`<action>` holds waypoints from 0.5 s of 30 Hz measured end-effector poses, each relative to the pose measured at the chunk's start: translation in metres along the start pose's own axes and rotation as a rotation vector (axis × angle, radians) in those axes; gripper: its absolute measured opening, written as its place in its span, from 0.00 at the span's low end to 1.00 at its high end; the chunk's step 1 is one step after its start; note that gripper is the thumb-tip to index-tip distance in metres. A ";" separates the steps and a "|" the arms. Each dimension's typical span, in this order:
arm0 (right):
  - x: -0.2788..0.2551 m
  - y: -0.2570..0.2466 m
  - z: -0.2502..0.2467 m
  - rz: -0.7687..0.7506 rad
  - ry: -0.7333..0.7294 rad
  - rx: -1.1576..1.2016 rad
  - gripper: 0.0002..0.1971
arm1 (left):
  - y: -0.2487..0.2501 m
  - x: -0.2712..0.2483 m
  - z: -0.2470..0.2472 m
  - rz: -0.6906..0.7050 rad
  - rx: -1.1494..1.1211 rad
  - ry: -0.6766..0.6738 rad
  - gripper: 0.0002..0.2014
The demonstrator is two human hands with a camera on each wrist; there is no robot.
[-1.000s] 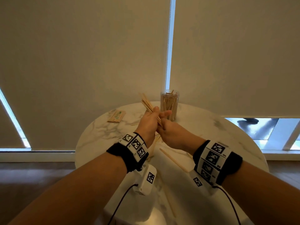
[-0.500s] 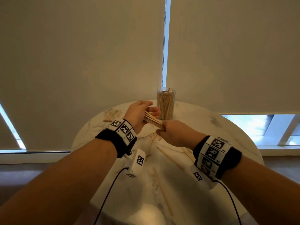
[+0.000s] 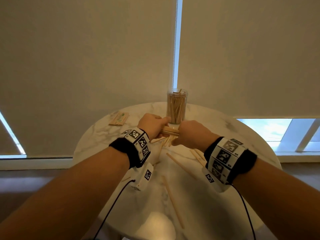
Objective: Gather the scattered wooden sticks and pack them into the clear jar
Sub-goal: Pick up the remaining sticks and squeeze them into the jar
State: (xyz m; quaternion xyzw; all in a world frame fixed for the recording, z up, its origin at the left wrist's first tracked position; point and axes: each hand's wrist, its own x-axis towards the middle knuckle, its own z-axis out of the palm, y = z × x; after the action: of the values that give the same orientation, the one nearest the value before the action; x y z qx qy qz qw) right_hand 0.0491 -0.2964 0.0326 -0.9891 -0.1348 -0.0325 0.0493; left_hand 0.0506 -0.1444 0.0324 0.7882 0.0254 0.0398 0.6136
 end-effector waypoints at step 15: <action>0.089 0.059 -0.088 0.101 0.584 -0.018 0.31 | 0.025 0.108 0.013 -0.208 -0.677 0.099 0.10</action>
State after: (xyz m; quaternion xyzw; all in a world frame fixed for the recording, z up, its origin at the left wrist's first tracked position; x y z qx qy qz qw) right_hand 0.1463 -0.3383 0.1220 -0.9438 -0.0651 -0.3144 0.0788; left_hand 0.1593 -0.1539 0.0570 0.5307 0.1205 0.0215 0.8387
